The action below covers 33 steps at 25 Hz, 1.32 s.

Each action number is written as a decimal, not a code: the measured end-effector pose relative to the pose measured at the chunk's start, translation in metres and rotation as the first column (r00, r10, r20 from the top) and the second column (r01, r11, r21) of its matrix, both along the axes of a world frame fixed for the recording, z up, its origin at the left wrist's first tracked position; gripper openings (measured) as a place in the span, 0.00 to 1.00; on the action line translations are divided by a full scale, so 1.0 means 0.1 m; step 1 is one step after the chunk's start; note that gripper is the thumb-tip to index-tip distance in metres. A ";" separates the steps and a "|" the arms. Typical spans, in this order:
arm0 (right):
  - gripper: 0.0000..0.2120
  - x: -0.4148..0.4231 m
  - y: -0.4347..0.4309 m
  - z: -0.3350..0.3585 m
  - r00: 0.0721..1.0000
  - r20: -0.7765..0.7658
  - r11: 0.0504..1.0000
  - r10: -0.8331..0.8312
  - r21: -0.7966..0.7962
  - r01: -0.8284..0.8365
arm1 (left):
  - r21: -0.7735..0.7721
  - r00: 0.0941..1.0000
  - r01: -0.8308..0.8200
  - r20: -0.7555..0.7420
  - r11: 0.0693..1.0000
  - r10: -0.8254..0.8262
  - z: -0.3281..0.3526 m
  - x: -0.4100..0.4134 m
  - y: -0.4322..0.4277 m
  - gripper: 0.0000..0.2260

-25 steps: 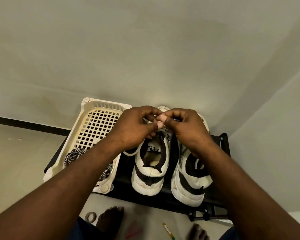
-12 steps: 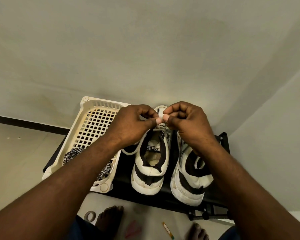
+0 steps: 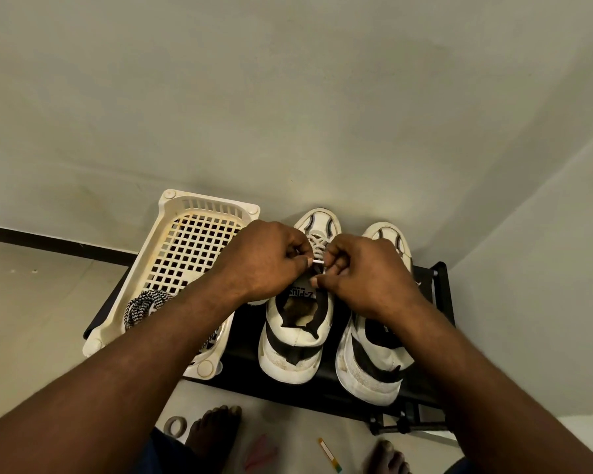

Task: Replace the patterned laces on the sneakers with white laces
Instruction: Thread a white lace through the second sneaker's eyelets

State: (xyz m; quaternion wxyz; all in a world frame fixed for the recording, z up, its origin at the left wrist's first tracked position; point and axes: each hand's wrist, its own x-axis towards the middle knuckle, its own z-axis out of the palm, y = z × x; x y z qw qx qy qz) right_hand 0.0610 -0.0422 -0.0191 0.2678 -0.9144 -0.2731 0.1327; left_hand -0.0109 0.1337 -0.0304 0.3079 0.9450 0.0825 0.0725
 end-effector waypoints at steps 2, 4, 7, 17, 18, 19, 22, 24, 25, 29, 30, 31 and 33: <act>0.10 0.01 -0.03 -0.03 0.997 -0.047 0.995 -0.064 0.068 0.067 | 0.035 1.000 0.007 0.006 0.999 -0.007 -0.01 0.01 -0.03 0.06; 0.10 0.03 -0.06 -0.05 0.979 -0.160 0.977 -0.127 0.150 0.151 | 0.060 1.000 0.006 0.012 0.998 -0.007 -0.02 0.01 -0.07 0.06; 0.12 0.07 -0.09 -0.06 0.921 -0.345 0.939 -0.181 0.218 0.267 | 0.108 1.000 0.000 0.011 0.994 -0.001 -0.04 0.02 -0.14 0.06; 0.11 0.14 -0.08 -0.08 0.857 -0.488 0.920 -0.165 0.238 0.312 | 0.092 0.999 -0.008 0.038 0.996 0.005 -0.06 0.02 -0.18 0.06; 0.11 0.14 -0.09 -0.08 0.859 -0.484 0.921 -0.164 0.237 0.310 | 0.088 0.999 -0.006 0.037 0.996 0.003 -0.06 0.02 -0.19 0.07; 0.11 0.13 -0.09 -0.08 0.862 -0.480 0.923 -0.164 0.234 0.306 | 0.086 0.999 -0.002 0.035 0.996 -0.001 -0.05 0.02 -0.19 0.06; 0.09 0.12 -0.08 -0.07 0.867 -0.473 0.928 -0.156 0.230 0.293 | 0.095 0.999 0.004 0.036 0.995 -0.007 -0.06 0.02 -0.20 0.06; 0.08 0.10 -0.08 -0.06 0.871 -0.470 0.928 -0.144 0.242 0.283 | 0.099 0.999 -0.008 0.038 0.995 0.004 -0.07 0.03 -0.21 0.07; 0.07 0.09 -0.07 -0.06 0.873 -0.466 0.926 -0.141 0.249 0.283 | 0.087 0.999 -0.022 0.036 0.996 0.019 -0.08 0.03 -0.22 0.07; 0.05 0.05 -0.06 -0.04 0.859 -0.495 0.912 -0.132 0.278 0.301 | -0.039 0.992 -0.126 0.016 0.991 0.126 -0.11 0.06 -0.26 0.06; 0.04 0.06 -0.07 -0.04 0.851 -0.509 0.908 -0.129 0.285 0.308 | -0.062 0.989 -0.147 0.011 0.987 0.148 -0.13 0.06 -0.26 0.06; 0.04 0.07 -0.07 -0.04 0.842 -0.525 0.904 -0.124 0.291 0.315 | -0.077 0.986 -0.164 0.008 0.983 0.165 -0.14 0.07 -0.26 0.05; 0.04 0.09 -0.09 -0.05 0.845 -0.524 0.907 -0.112 0.294 0.303 | -0.057 0.985 -0.172 0.000 0.983 0.173 -0.16 0.08 -0.28 0.05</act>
